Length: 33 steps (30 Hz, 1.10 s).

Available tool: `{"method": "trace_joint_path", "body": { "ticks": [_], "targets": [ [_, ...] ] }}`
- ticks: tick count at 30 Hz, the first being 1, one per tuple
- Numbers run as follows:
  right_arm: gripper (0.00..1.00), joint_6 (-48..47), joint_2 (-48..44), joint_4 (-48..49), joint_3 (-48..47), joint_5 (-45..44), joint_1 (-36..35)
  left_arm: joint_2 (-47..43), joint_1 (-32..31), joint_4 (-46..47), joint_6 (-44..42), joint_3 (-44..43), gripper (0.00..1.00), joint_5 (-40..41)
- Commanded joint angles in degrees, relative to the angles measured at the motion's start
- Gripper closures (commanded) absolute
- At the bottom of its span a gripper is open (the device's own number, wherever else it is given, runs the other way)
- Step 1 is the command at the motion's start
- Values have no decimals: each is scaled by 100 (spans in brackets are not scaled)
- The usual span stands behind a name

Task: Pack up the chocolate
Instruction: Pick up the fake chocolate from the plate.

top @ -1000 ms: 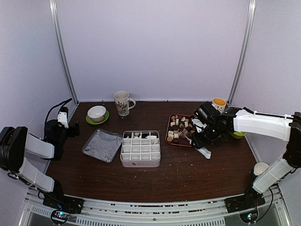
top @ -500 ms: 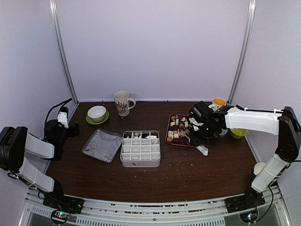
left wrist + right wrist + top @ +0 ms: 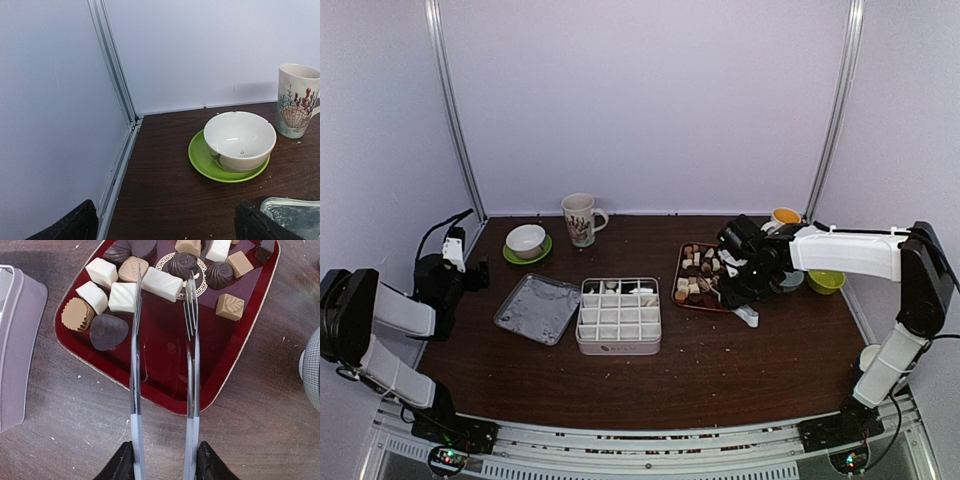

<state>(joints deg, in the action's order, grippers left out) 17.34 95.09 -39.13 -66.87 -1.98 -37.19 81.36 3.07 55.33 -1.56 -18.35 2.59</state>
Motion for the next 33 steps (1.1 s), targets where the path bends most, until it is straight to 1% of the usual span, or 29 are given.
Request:
{"method": "trace_joint_path", "body": {
  "ticks": [1,17,29,33],
  "targets": [
    [58,-20,149,117,-255,-90,32,29,40,153,-11,-116,2,-34],
    [58,-82,450,156,-482,-72,71,29,37,152,-11,-116,2,-39],
    [68,-165,0,200,-429,-153,72,28,44,147,-11,-116,2,-46],
    [70,-193,-242,266,-311,-215,71,29,42,151,-11,-116,2,-40]
  ]
}}
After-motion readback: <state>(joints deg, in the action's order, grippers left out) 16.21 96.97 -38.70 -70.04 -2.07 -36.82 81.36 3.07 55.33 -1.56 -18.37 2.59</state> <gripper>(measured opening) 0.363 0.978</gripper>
